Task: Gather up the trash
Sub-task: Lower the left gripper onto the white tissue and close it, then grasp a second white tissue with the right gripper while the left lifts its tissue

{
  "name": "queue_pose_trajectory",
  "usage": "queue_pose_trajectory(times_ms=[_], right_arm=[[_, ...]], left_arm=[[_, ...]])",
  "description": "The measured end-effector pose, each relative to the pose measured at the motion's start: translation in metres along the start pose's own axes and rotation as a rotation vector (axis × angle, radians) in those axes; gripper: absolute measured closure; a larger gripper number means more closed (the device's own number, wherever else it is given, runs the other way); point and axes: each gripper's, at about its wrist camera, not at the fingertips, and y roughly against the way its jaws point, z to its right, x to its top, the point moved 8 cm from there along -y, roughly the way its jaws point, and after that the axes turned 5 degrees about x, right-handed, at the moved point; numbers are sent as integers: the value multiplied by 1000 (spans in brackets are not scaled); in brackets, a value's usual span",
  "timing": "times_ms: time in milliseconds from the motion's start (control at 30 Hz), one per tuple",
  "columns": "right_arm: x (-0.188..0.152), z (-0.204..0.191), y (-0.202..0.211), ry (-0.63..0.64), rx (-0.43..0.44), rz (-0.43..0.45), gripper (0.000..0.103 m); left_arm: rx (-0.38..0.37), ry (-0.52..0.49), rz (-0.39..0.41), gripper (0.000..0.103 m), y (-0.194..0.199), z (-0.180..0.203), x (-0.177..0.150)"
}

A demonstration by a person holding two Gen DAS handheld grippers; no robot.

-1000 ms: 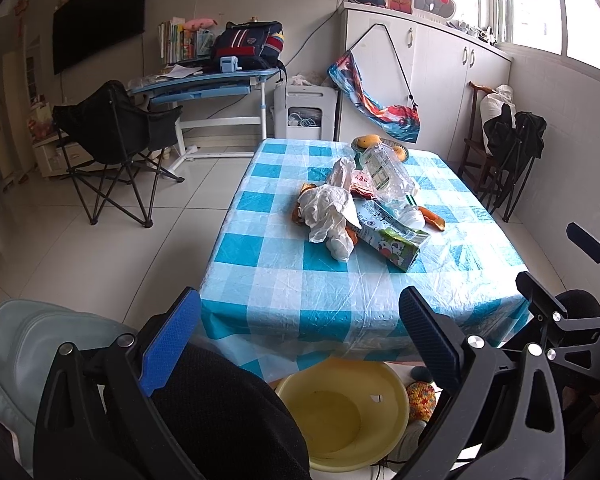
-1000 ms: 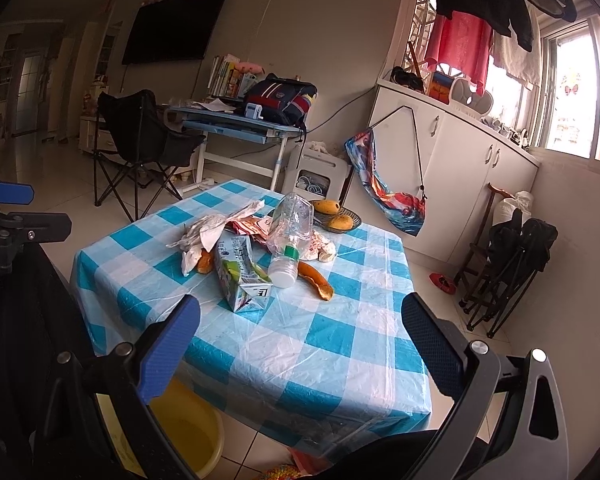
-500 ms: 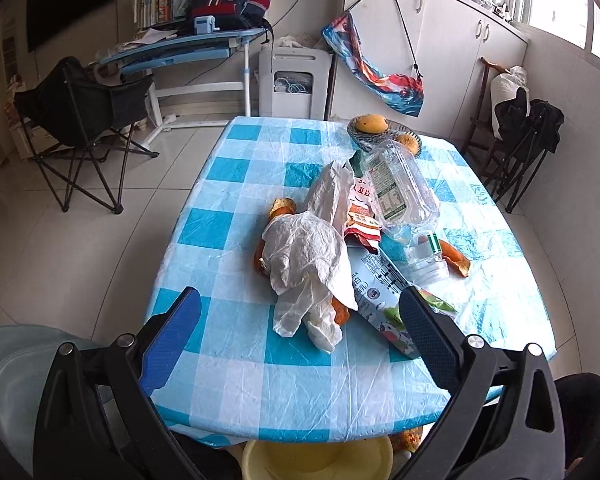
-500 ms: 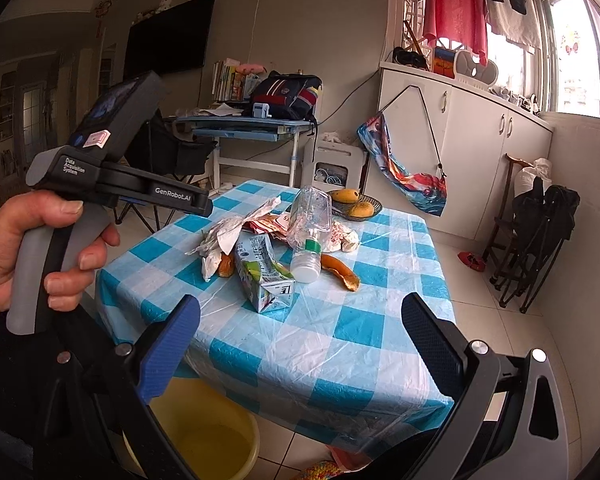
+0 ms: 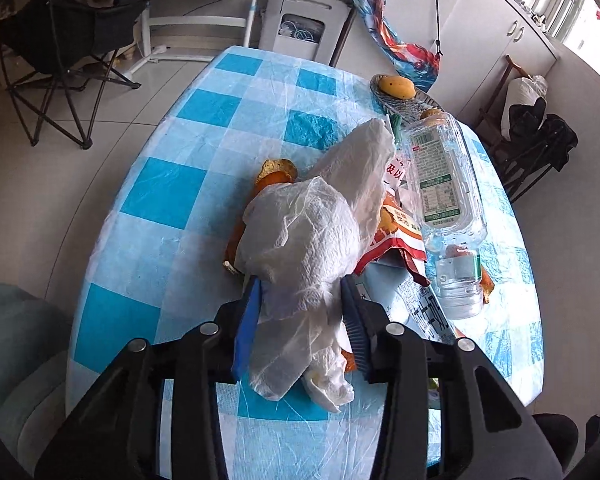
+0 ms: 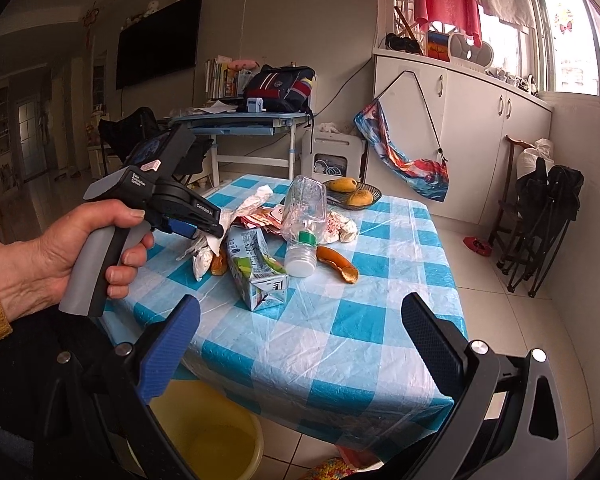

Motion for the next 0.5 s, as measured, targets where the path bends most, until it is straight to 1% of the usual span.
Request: queue_pose_trajectory(times_ms=[333, 367, 400, 433, 500], right_arm=[[-5, -11, -7, 51, -8, -25, 6], [-6, -13, -7, 56, -8, -28, 6], [-7, -15, -7, 61, -5, -31, 6], [-7, -17, -8, 66, -1, -34, 6], [-9, -21, -9, 80, 4, -36, 6]], left_arm=[[-68, 72, 28, 64, 20, -20, -1], [-66, 71, 37, 66, 22, -22, -1], [-63, 66, 45, 76, 24, -23, -1], [-63, 59, 49, 82, 27, -23, -1], [-77, 56, 61, 85, 35, -24, -2]])
